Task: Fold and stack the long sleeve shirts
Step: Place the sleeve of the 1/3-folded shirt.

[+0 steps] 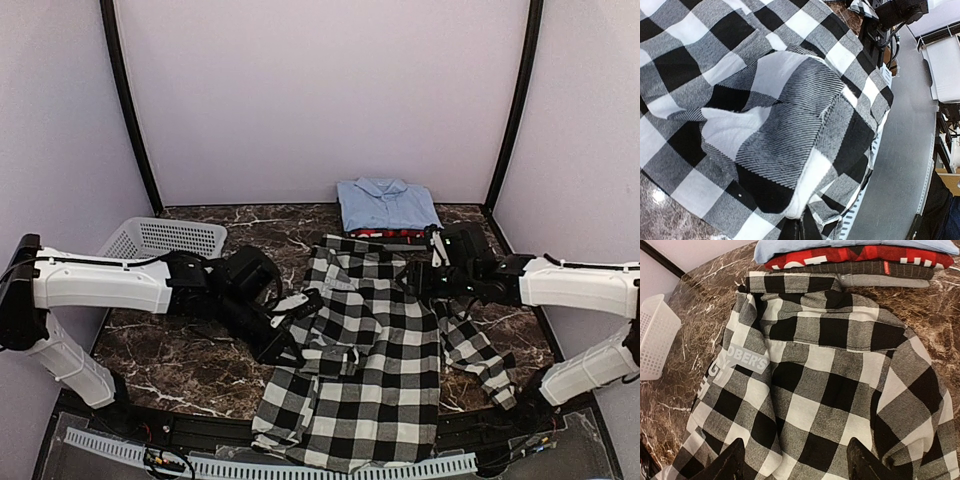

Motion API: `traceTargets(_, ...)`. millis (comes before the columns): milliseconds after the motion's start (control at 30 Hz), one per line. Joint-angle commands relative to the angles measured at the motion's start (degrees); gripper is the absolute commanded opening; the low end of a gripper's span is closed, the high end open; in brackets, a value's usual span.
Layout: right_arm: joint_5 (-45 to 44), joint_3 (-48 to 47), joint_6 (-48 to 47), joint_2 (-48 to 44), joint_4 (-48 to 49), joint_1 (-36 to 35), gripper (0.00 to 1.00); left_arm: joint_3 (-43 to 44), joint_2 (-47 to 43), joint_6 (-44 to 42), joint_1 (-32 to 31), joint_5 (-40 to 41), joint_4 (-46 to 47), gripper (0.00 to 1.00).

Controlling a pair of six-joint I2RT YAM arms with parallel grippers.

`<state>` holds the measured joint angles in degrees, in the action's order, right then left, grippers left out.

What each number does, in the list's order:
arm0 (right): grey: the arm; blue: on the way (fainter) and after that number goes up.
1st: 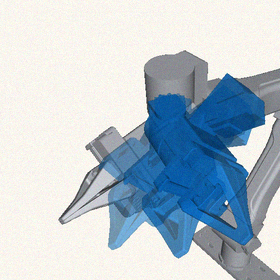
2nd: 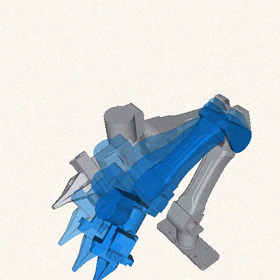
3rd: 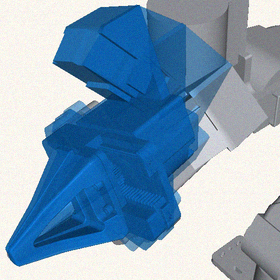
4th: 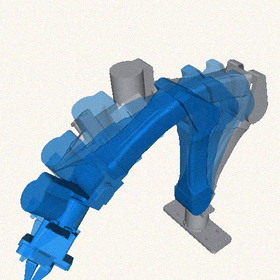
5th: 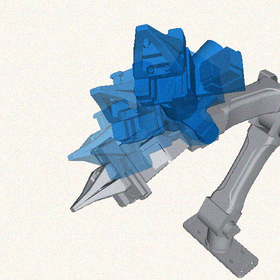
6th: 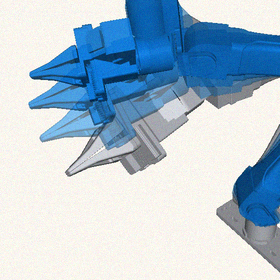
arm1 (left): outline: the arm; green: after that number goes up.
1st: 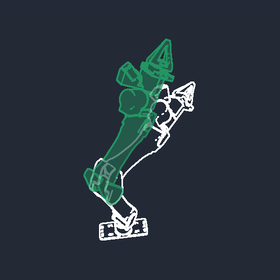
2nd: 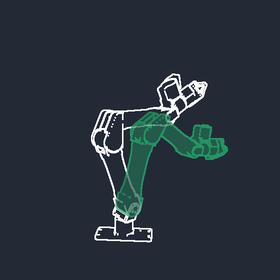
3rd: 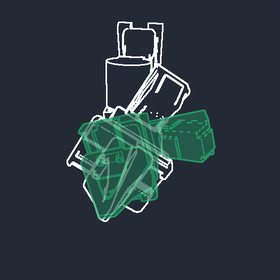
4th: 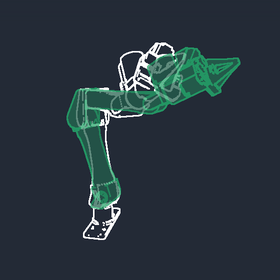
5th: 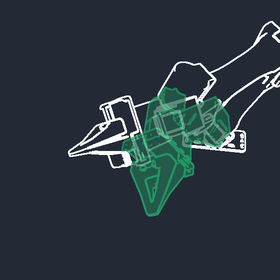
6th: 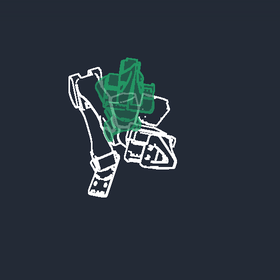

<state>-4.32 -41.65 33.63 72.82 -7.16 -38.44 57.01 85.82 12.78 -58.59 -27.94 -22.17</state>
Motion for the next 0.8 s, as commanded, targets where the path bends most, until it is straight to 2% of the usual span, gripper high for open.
traceTargets(0, 3.02, -3.15, -2.24, 2.06, 2.62, -1.61, 0.66, -3.42, -3.36, 1.01, 0.74, 1.94, -3.57, 0.0)
traceTargets(333, 3.71, -5.3, -3.55, 6.42, 1.94, -3.61, 0.67, -7.49, -4.02, 1.15, 1.12, -0.33, -5.91, 0.0)
traceTargets(567, 5.36, -6.97, -5.02, 8.39, 0.61, -4.27, 0.67, -8.23, -4.76, 3.42, 2.67, -8.46, -5.65, 0.0)
traceTargets(767, 8.02, -9.72, -7.57, 10.28, -1.59, -6.45, 0.68, -11.25, -5.96, 8.02, 2.78, -10.46, -7.12, 0.11)
